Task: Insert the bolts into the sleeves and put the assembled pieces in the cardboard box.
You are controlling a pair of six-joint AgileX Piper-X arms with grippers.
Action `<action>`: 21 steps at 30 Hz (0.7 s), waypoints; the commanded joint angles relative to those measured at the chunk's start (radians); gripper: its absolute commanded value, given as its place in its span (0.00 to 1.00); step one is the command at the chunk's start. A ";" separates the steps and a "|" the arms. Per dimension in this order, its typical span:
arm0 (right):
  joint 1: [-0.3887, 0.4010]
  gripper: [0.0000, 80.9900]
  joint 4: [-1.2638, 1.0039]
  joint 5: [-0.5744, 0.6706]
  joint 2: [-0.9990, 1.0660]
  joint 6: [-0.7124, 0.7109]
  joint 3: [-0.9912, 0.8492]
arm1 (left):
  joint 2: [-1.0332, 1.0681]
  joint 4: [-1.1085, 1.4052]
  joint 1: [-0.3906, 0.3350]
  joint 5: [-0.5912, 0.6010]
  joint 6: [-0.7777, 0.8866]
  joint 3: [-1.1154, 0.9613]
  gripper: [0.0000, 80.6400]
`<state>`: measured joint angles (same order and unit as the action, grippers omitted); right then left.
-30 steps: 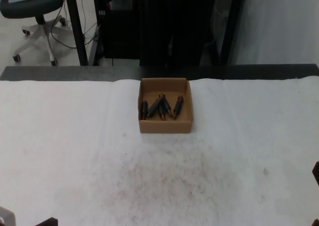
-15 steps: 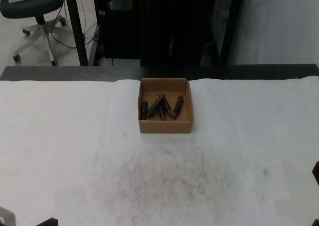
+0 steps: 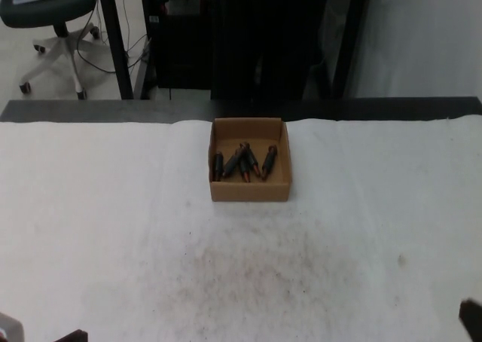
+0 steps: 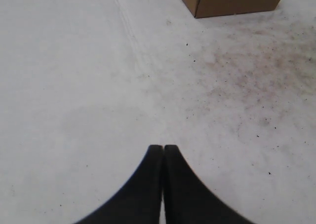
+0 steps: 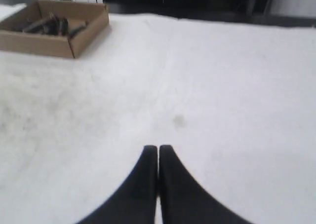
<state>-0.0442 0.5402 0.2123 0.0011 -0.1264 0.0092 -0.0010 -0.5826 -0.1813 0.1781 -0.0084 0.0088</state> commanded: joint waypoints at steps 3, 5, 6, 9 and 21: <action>-0.001 0.01 0.037 -0.005 -0.001 -0.013 -0.009 | 0.001 0.006 0.003 -0.004 -0.011 -0.009 0.00; -0.001 0.01 0.037 -0.005 -0.001 -0.018 -0.009 | 0.001 0.006 0.003 -0.004 -0.011 -0.009 0.00; -0.001 0.01 0.037 -0.005 -0.001 -0.018 -0.009 | 0.001 0.006 0.003 -0.004 -0.011 -0.009 0.00; -0.001 0.01 0.042 -0.059 -0.001 -0.042 -0.009 | 0.001 0.006 0.003 -0.004 -0.011 -0.009 0.00; -0.001 0.01 0.048 -0.174 -0.001 -0.038 -0.009 | 0.001 0.006 0.003 -0.004 -0.011 -0.009 0.00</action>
<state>-0.0442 0.5905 0.0111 0.0000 -0.1617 0.0092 -0.0010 -0.5826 -0.1813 0.1781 -0.0084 0.0088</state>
